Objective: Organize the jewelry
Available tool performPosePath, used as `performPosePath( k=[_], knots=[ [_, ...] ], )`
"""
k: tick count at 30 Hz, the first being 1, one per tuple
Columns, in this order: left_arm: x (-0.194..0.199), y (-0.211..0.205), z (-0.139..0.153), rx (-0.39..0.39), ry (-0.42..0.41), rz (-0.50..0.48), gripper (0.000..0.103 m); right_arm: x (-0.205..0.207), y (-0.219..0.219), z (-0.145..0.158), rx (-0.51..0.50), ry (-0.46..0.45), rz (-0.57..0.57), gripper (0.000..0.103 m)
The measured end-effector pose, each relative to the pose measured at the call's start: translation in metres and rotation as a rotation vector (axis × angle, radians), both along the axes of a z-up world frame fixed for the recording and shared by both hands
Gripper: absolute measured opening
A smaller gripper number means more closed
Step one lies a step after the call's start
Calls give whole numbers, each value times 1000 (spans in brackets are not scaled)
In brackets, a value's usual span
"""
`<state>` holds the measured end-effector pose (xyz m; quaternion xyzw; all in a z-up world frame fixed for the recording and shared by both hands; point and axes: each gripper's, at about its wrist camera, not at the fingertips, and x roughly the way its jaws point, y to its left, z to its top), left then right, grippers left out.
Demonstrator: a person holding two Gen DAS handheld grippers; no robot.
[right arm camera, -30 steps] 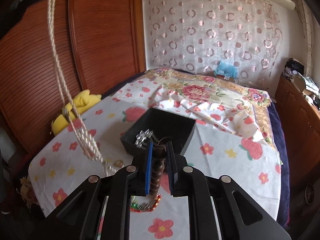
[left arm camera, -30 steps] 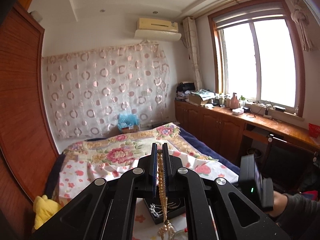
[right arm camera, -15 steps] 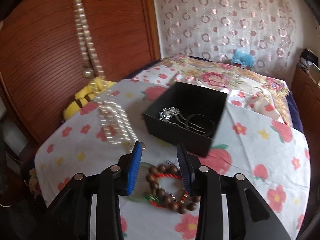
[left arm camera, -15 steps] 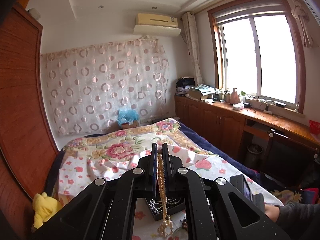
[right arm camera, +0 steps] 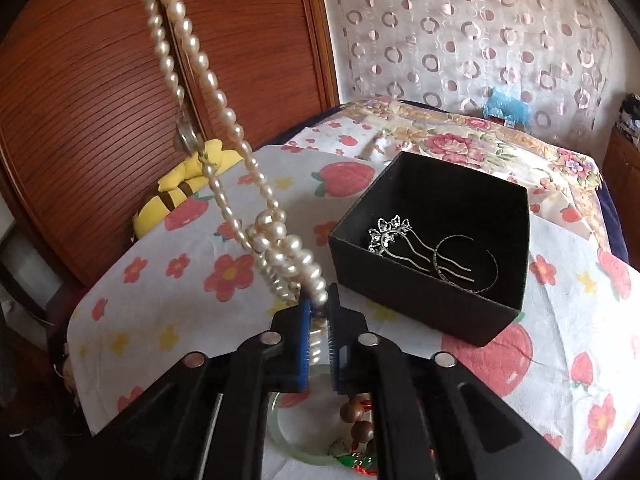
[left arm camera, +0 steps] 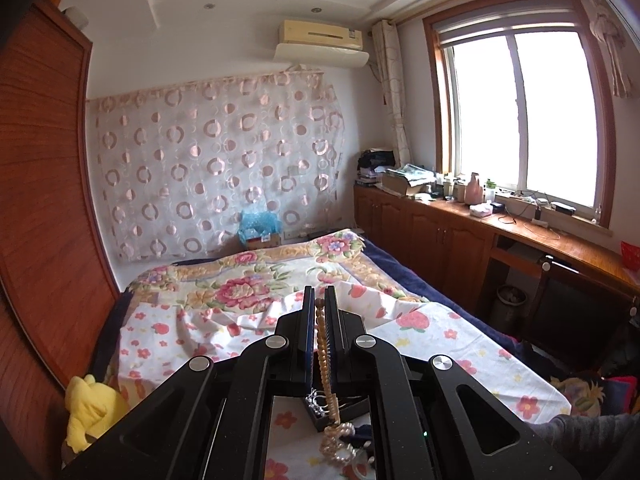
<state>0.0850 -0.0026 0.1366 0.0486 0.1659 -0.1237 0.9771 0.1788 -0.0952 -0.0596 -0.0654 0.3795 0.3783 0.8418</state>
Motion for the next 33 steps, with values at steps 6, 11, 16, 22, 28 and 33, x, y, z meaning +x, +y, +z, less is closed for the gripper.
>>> performPosePath(
  k=[6,11,16,22,28,33],
  knots=[
    [10,9,-20,31,27,47,4,-16,-12,31,37,-99,-2,8],
    [20,14,-35,20,79,47,4,-23,-25,68,64,-194,-22,8],
    [24,16,-40,17,97,49,4,-22,-40,99,77,-265,-58,8],
    [26,13,-31,13,84,36,4,-10,-59,134,96,-320,-101,8],
    [28,6,-25,26,71,37,4,0,-70,171,120,-370,-119,8],
    [36,2,-30,33,94,36,4,1,-75,195,147,-403,-128,8]
  ],
)
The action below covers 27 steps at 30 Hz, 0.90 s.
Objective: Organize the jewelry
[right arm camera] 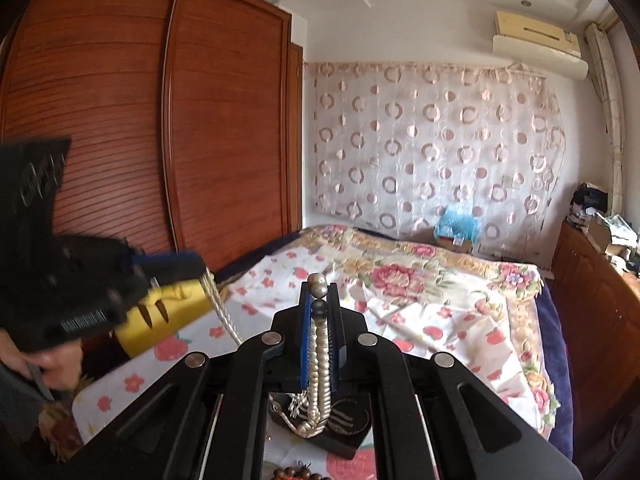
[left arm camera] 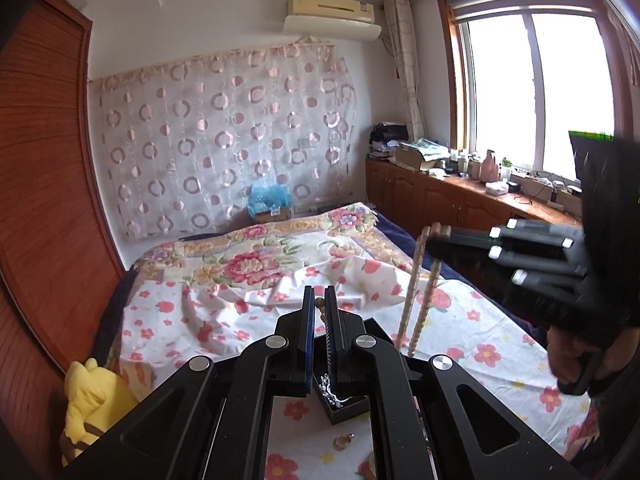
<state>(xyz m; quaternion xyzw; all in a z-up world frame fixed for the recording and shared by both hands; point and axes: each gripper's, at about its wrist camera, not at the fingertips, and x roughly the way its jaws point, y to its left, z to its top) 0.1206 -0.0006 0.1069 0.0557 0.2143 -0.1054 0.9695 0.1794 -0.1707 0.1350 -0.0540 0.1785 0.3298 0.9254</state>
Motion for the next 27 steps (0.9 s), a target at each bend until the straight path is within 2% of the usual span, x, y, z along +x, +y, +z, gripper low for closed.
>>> performPosePath(
  k=[9,15,27],
  knots=[
    [24,10,-5,-51,39,2,4,11,-8,16,24,-14,-27,8],
    [33,9,-3,-72,39,-10,4,21,-3,17,-1,-15,-41,8],
    [42,-2,26,-82,-14,-14,4,64,4,-18,-32,65,-101,8]
  ],
)
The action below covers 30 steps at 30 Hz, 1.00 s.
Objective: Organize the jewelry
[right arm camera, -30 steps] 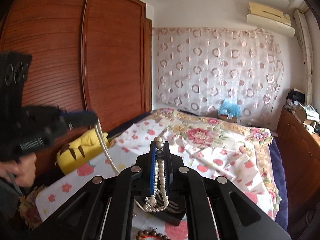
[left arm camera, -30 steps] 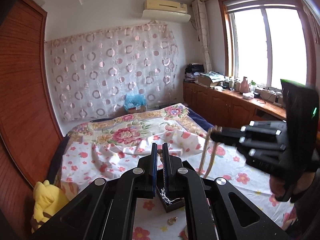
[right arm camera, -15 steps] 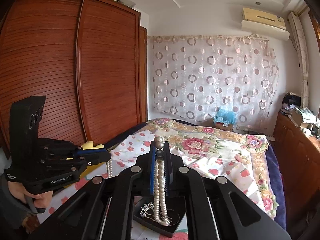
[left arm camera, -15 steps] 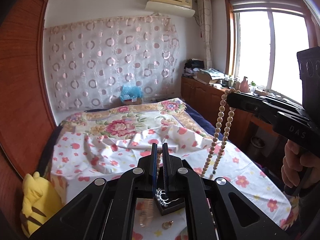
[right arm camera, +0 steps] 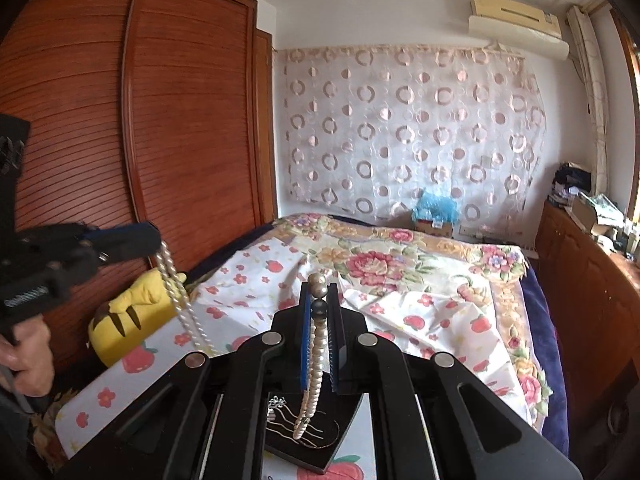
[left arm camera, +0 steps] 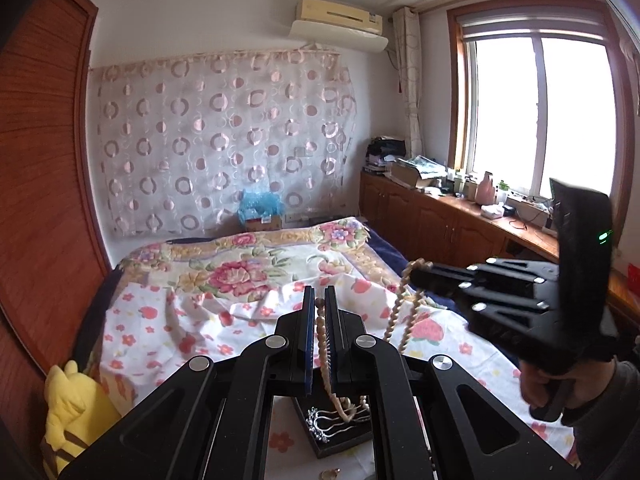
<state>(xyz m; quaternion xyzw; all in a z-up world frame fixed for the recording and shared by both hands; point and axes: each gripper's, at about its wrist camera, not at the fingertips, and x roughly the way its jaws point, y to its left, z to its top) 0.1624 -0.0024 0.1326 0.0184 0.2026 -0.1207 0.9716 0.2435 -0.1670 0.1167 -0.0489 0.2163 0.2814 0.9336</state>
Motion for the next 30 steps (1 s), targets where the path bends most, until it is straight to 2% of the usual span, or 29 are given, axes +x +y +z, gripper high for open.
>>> performPosePath(
  k=[7,11,23,30],
  knots=[
    [14,-8,-23,11,42,-10,4,22,6,-27,-11,51,-20,8],
    [16,-17,-33,46,37,-9,4,30,10,-39,-16,66,-37,8],
    [21,-6,-29,-36,45,-32,4,51,13,-63,-47,100,-60,8],
    [11,-13,-16,-6,-6,-25,4,55,11,-71,-46,116,-64,8]
  ],
)
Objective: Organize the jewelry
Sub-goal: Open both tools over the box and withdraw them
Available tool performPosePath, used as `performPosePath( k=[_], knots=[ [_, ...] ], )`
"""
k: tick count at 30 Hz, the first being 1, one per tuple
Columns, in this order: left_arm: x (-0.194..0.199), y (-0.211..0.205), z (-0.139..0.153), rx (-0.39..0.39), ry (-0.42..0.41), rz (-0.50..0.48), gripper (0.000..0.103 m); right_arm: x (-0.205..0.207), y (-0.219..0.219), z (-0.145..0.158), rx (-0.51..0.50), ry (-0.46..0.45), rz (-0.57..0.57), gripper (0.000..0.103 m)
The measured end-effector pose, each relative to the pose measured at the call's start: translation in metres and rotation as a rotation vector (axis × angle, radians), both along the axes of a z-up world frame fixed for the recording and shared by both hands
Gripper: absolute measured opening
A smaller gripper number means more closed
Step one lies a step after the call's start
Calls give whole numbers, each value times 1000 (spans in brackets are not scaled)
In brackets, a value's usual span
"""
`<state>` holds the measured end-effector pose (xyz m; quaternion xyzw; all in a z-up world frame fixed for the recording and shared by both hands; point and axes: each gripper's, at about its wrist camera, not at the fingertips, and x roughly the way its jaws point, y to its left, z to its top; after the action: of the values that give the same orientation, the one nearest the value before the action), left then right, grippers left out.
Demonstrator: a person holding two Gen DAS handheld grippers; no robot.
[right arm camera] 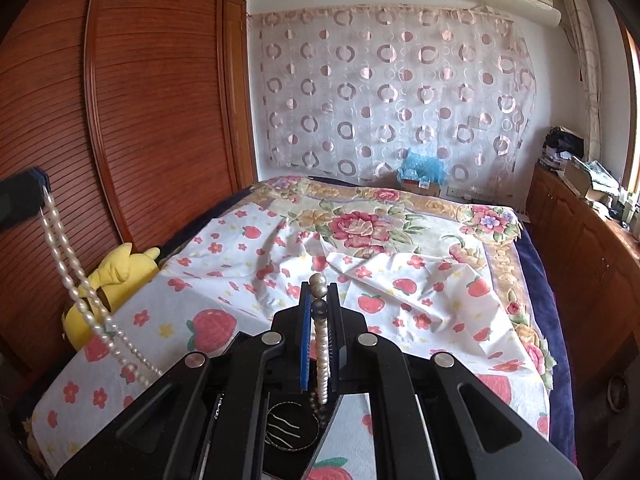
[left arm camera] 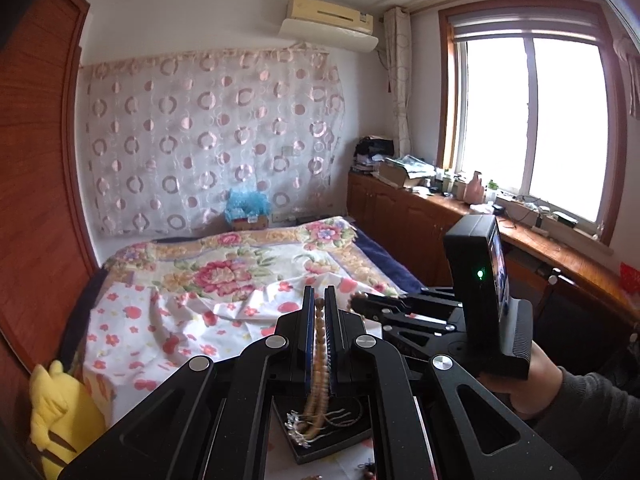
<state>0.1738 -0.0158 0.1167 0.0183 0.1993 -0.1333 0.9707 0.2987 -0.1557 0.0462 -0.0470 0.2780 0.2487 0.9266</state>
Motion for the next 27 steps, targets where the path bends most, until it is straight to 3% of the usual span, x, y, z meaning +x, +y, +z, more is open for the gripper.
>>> performPosePath(
  k=[4,17,21,23,27],
  knots=[
    [6,1,-10,6,30,8,4,2,0,-6,3,18,8,8],
    [34,1,-82,43,177,26,4,1,8,-29,-31,64,36,9],
    [30,1,-100,51,208,22,8,-4,9,-33,-44,69,44,13],
    [25,4,-109,47,221,23,14,-11,5,-35,-43,67,47,15],
    [9,10,-126,57,239,20,14,-31,-5,-42,-39,73,63,15]
  ],
)
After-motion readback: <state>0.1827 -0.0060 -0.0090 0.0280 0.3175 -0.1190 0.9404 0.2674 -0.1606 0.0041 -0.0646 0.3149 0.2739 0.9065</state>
